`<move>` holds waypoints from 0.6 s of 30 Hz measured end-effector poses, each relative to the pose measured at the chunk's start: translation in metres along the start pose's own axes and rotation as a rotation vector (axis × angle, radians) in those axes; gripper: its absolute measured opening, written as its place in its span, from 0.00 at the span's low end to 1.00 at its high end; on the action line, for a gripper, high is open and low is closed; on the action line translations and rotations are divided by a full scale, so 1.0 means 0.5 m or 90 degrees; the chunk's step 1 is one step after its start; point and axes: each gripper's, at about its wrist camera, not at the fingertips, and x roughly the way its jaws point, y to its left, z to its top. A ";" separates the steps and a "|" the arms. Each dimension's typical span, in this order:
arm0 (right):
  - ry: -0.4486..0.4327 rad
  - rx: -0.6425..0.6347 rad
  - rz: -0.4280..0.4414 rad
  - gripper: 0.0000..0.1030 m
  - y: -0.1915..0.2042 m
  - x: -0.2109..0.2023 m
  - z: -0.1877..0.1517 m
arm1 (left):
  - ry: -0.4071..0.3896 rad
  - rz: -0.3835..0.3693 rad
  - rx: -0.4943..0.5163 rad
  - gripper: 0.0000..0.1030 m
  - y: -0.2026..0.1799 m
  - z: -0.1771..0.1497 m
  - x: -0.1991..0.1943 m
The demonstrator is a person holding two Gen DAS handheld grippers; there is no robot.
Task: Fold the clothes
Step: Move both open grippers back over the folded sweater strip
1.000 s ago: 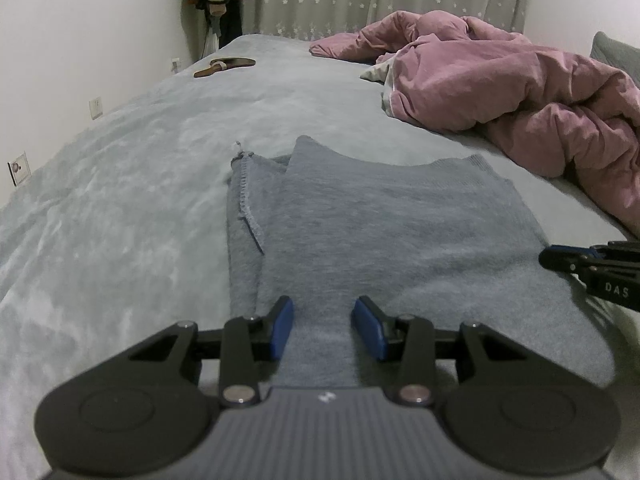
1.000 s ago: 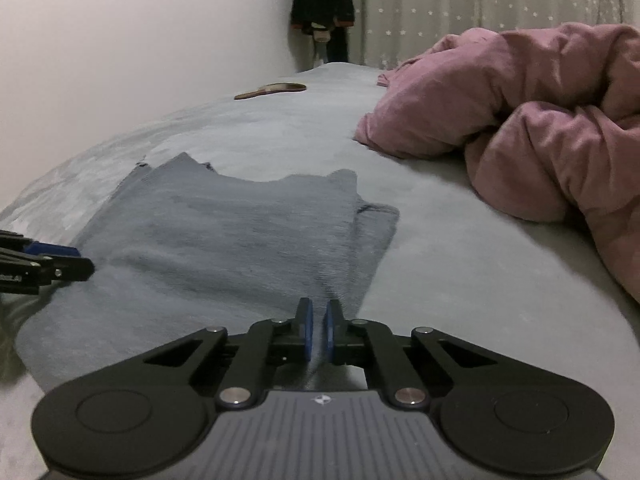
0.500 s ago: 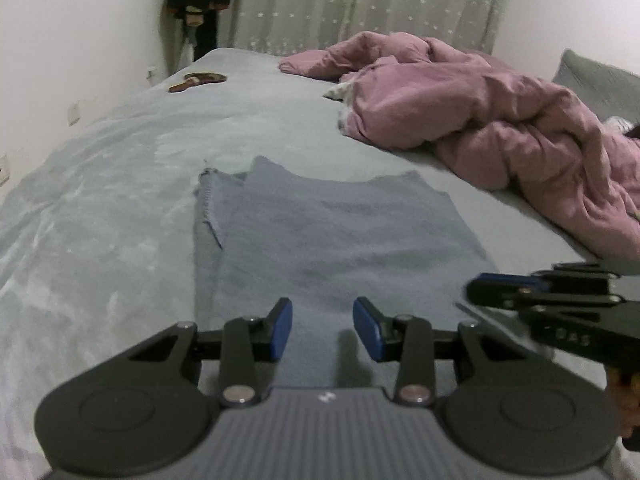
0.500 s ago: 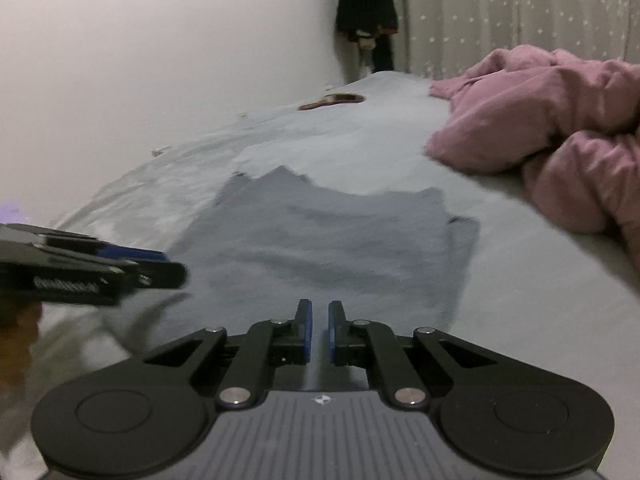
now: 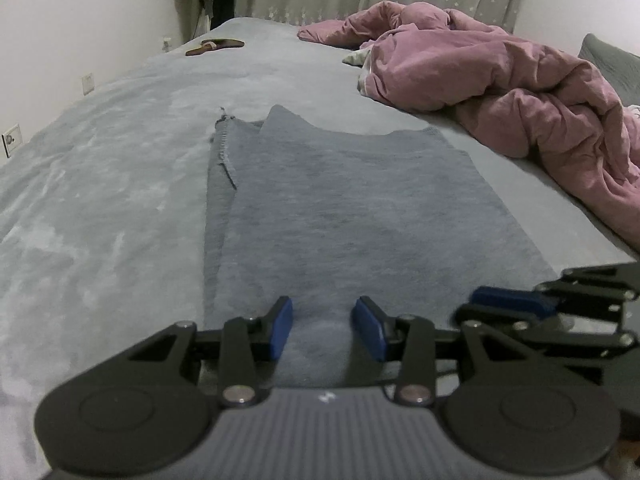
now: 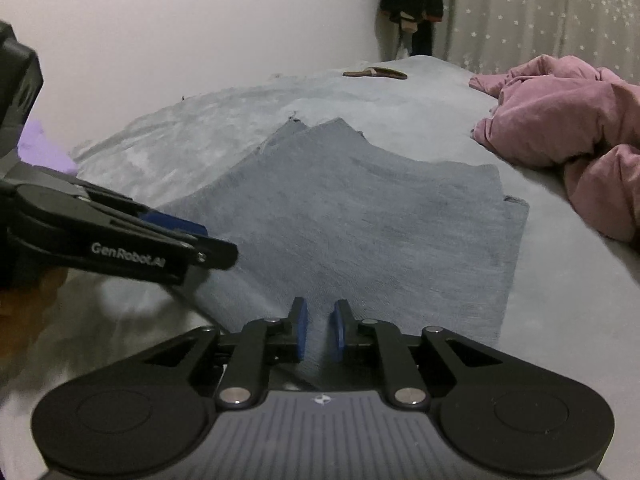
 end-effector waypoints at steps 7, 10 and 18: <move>0.030 -0.011 -0.033 0.12 -0.057 -0.028 -0.026 | -0.008 -0.004 -0.003 0.37 0.013 -0.007 -0.011; 0.029 -0.011 -0.036 0.12 -0.064 -0.036 -0.034 | -0.012 -0.002 -0.002 0.37 0.016 -0.011 -0.015; 0.052 0.021 -0.033 0.12 -0.079 -0.035 -0.023 | -0.017 -0.016 -0.015 0.37 0.045 -0.023 -0.039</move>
